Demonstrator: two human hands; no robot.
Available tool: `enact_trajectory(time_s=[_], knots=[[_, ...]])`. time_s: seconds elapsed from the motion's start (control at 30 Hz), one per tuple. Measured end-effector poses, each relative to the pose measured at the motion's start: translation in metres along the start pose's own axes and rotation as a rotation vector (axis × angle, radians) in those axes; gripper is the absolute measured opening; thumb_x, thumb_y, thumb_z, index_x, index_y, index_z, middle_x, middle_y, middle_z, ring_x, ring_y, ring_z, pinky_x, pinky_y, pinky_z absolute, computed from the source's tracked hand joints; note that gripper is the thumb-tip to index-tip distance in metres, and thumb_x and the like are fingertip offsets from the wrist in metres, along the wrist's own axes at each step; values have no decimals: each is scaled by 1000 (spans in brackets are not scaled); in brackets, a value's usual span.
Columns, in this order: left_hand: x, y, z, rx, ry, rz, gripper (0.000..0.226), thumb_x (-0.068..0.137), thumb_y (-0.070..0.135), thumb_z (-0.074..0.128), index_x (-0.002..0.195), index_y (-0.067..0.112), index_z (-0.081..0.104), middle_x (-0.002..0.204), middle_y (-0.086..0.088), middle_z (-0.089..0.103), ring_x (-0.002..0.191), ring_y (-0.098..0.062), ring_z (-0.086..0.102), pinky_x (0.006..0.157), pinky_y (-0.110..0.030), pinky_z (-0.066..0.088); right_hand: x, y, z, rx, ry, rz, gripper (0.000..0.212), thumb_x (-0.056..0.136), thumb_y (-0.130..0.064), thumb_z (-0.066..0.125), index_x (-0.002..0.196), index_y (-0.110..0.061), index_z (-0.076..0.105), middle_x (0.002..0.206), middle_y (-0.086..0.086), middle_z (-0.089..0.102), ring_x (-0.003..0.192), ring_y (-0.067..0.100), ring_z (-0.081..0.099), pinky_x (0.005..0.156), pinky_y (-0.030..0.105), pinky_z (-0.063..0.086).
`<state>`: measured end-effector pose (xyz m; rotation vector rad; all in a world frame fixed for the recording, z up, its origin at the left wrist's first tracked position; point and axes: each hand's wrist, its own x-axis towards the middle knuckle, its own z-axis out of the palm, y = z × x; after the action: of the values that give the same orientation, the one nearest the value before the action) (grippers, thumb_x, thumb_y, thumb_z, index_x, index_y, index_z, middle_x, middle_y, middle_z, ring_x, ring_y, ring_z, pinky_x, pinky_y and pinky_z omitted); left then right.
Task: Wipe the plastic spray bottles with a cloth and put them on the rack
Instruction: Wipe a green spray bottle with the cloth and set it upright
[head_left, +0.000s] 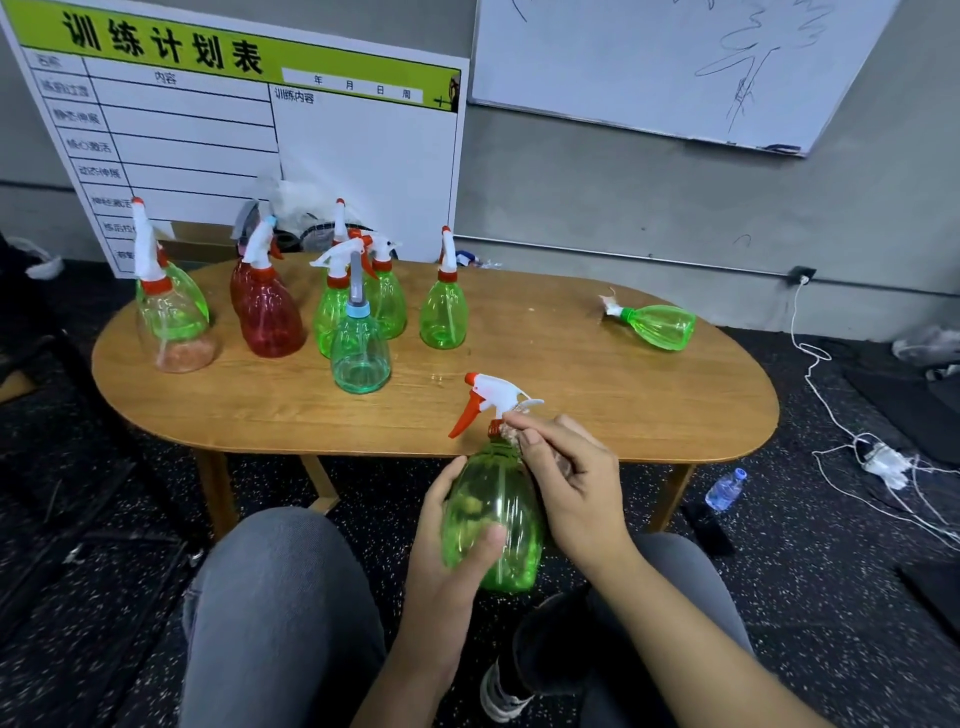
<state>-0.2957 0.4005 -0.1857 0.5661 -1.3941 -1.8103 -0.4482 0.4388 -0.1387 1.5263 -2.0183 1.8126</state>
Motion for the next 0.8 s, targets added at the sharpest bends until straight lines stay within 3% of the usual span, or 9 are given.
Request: enact_trajectory(time_s=[0.13,0.3,0.43,0.5,0.63,0.73,0.8], knots=[[3,-1,-2,-67,28,-25,66,81,56,76,144,51,56,140,2,69,131,-24,66,111,-60,49,1,-3,-1,31,10,1,23,101,-19,64,118,-22,80,80,-19,58,70,2,53,69,15,40],[4,-1,0,-92,-6,-43,52,98,45,55,149,43,52,144,8,66,133,-19,65,112,-57,50,3,-6,-1,18,-21,1,24,102,-22,65,120,-25,79,79,-10,57,68,6,51,66,21,41],[4,-5,-1,-82,1,-50,46,100,46,50,145,51,57,148,9,64,136,-18,63,112,-55,50,-1,-7,0,-96,-76,-18,23,103,-27,64,119,-26,80,81,-22,59,69,5,53,64,16,38],[5,-5,-2,-99,19,-66,44,99,46,50,142,52,59,147,7,65,134,-19,64,110,-55,51,-7,-8,1,-155,-84,-49,26,103,-35,61,119,-25,80,78,-20,54,66,6,52,60,19,38],[4,-3,-1,-131,20,-80,40,108,41,50,148,44,53,146,3,66,134,-23,65,108,-52,51,-29,-15,-1,-270,-127,-257,25,102,-30,63,119,-22,79,84,-16,45,68,-2,46,58,18,42],[1,2,-1,-190,22,-83,47,102,37,44,149,38,51,138,-6,71,127,-27,69,105,-47,53,-53,-18,-6,-369,-258,-515,22,100,-28,65,113,-22,81,96,-13,49,78,3,50,70,9,40],[0,5,0,-213,13,-72,44,106,38,49,150,34,51,139,-10,70,127,-32,68,108,-49,51,-63,-16,-10,-425,-301,-630,20,97,-28,68,111,-24,82,97,-11,48,79,6,52,67,13,43]])
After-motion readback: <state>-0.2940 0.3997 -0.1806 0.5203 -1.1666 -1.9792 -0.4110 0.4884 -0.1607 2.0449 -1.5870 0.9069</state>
